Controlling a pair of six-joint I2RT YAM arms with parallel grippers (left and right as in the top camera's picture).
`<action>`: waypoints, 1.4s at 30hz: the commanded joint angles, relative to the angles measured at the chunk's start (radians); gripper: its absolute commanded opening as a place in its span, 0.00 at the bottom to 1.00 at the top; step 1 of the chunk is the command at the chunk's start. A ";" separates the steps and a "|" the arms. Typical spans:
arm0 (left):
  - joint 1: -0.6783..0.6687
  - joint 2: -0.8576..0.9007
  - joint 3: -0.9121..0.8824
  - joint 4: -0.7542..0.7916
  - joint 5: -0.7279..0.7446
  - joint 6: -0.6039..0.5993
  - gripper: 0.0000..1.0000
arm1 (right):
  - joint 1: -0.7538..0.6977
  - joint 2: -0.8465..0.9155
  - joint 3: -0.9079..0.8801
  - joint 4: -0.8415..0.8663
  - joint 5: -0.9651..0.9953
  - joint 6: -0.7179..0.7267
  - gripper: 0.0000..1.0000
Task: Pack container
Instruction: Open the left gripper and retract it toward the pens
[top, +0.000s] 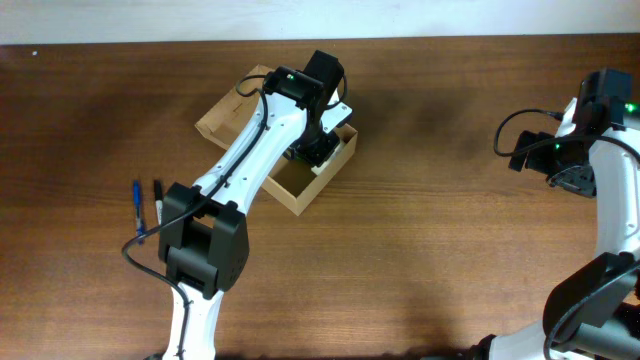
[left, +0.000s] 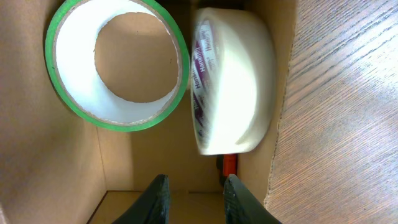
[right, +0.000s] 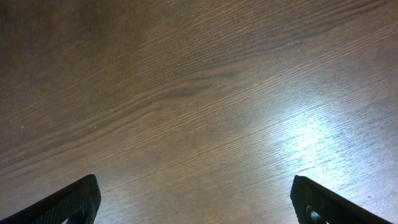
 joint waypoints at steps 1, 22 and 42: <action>-0.002 0.003 0.017 -0.003 -0.008 -0.005 0.28 | -0.003 0.005 -0.005 0.003 -0.005 0.008 0.99; 0.341 -0.193 0.093 -0.242 -0.254 -0.151 0.29 | -0.003 0.005 -0.005 0.003 -0.005 0.008 0.99; 0.659 -0.404 -0.739 0.204 -0.022 -0.119 0.34 | -0.003 0.005 -0.005 0.003 -0.005 0.008 0.99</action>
